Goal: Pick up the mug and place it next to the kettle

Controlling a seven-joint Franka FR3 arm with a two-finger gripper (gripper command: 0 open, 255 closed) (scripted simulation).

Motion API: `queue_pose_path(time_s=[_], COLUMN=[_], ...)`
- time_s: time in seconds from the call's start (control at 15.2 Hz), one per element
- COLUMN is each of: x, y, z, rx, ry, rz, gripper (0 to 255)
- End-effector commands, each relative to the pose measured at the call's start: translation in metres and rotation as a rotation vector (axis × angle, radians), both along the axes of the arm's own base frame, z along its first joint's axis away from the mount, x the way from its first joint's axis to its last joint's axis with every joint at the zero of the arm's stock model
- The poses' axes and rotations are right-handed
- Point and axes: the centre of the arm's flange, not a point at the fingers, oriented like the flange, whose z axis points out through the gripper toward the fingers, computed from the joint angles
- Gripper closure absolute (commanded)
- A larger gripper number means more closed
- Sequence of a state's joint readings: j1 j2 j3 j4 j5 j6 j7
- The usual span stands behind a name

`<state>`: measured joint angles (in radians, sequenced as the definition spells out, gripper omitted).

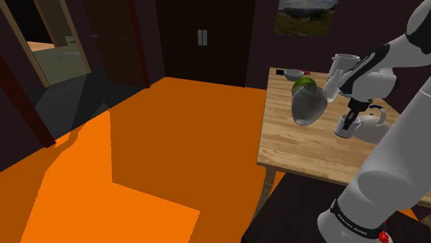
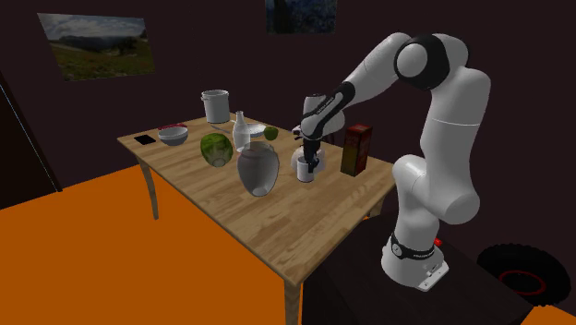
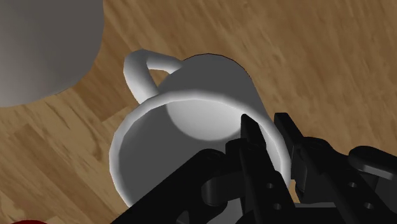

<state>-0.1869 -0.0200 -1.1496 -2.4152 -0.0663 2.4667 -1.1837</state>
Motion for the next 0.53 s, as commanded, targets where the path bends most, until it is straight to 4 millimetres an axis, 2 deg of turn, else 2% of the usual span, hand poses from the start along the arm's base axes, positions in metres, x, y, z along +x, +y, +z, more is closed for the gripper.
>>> queue_pose_path(time_s=[0.0,0.26,0.46], x=[0.000,0.000,0.000], y=[0.001,0.001,0.001], z=[-0.010,-0.033,-0.034], rx=[-0.001,-0.001,-0.001], ry=[-0.001,-0.001,-0.001], rz=[-0.001,-0.001,-0.001], gripper=[255,255,255])
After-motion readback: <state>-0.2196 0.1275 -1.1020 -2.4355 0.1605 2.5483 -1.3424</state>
